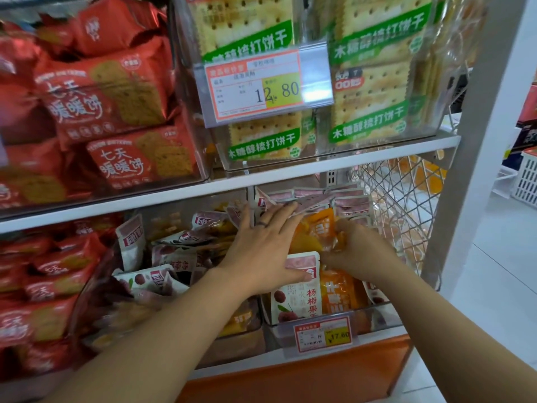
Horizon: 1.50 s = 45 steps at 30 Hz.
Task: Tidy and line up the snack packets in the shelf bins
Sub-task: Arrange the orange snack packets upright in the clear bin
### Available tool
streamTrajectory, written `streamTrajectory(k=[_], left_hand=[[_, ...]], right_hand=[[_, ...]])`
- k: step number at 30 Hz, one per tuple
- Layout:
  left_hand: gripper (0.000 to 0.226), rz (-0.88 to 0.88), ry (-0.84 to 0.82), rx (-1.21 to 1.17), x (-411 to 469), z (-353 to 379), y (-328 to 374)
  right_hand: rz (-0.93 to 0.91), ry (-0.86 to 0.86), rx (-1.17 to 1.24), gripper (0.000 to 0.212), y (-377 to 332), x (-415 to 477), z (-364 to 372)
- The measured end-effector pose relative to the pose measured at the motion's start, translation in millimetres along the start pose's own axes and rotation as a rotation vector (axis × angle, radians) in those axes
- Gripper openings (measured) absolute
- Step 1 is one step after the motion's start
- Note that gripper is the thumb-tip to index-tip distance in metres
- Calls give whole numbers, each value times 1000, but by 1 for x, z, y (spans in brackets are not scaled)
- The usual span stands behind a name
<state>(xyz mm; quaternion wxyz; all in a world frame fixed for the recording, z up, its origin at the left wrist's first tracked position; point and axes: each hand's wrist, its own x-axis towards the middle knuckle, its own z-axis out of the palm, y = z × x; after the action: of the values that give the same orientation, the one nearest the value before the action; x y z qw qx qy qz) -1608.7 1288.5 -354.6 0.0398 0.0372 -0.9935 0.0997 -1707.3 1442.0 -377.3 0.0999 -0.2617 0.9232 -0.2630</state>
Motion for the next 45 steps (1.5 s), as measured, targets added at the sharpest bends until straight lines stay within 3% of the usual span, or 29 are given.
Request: streamTrajectory(k=[2, 7, 15, 19, 22, 26, 31, 36, 42, 45], left_hand=[[108, -2, -4, -10, 0, 0, -1], [119, -50, 7, 31, -1, -1, -2], [116, -85, 9, 20, -2, -4, 1], [97, 0, -25, -95, -2, -4, 4], [68, 13, -14, -441, -7, -9, 5], [49, -160, 149, -1037, -26, -22, 9], [29, -234, 236, -1281, -45, -26, 8], [20, -399, 421, -1369, -72, -20, -14], [48, -496, 555, -1347, -99, -13, -59], [43, -518, 591, -1307, -103, -11, -78]], right_hand=[[-27, -4, 23, 38, -2, -2, -1], [-89, 114, 100, 17, -2, -5, 5], [-74, 596, 489, 23, 12, -29, -10], [-146, 785, 580, 13, 11, -47, -10], [-229, 831, 676, 15, 9, -58, -9], [-254, 726, 824, 13, 2, -69, -2], [-222, 575, 972, 11, -24, -79, 9], [-284, 409, 951, 8, -57, -69, 17], [-423, 176, 803, 10, -106, -44, 39], [-464, 121, 653, 18, -120, -29, 45]])
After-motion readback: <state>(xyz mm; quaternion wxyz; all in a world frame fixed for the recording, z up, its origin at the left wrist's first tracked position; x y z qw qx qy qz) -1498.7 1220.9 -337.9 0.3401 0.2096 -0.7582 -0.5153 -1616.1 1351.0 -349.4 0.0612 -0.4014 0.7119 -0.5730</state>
